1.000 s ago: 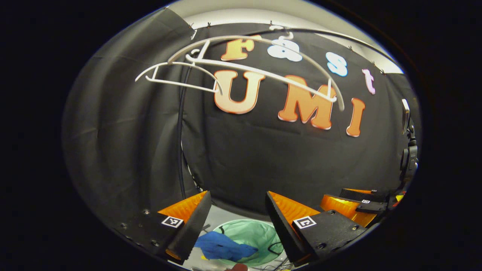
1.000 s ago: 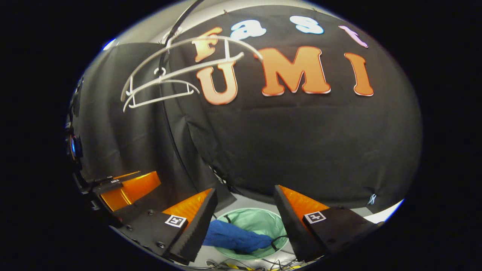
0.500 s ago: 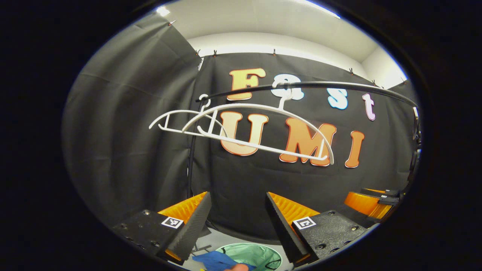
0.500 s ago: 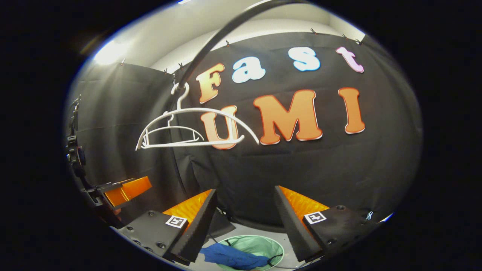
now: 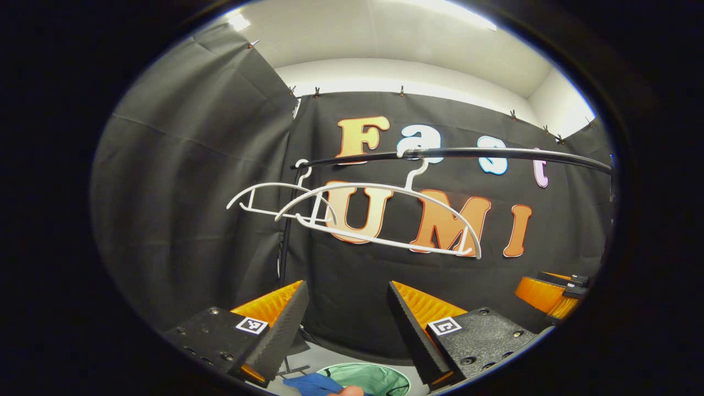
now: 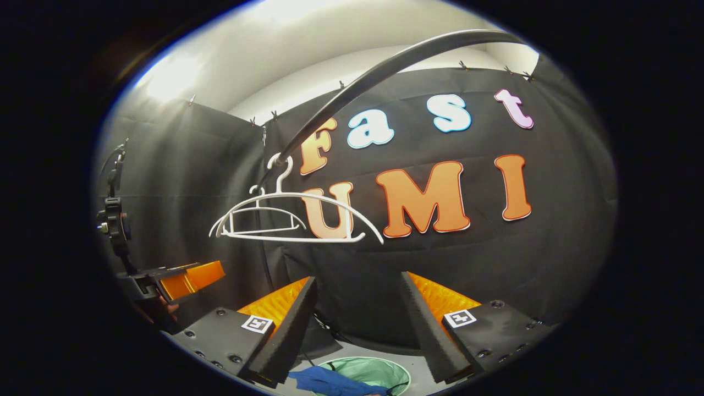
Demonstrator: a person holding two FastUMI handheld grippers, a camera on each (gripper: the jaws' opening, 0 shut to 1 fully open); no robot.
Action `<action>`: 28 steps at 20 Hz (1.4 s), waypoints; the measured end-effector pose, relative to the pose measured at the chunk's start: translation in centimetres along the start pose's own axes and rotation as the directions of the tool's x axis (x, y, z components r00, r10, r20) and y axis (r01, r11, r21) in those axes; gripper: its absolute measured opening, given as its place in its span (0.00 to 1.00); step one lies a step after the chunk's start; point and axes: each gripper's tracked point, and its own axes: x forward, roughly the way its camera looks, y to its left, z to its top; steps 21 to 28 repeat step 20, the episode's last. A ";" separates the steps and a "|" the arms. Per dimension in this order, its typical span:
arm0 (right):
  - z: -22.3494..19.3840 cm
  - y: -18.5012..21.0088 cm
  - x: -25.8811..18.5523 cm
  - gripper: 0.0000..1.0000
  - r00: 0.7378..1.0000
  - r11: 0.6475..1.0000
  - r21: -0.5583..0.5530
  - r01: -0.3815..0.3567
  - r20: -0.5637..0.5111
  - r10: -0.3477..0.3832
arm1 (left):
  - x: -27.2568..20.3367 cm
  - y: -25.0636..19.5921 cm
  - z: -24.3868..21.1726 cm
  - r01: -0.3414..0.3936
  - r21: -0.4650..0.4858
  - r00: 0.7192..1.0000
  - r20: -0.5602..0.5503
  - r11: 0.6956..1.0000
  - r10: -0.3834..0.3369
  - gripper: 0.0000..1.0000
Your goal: Grasp the clothes on the hanger with both hands and then place them into the laundry hamper below.
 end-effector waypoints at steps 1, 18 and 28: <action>0.1 -0.1 0.0 0.89 1.000 1.000 0.001 0.002 0.006 -0.002 | -0.4 0.1 0.5 -0.003 -0.001 1.000 0.010 1.000 0.003 0.86; 1.1 -1.1 -0.4 0.98 0.999 0.999 -0.033 0.006 0.033 -0.005 | -0.1 -2.1 2.3 0.024 0.001 0.998 0.066 1.000 -0.024 0.88; 1.1 -1.1 -0.5 0.98 1.000 1.000 -0.029 0.006 0.030 -0.005 | -0.2 -2.1 2.3 0.022 0.001 0.998 0.066 1.000 -0.022 0.91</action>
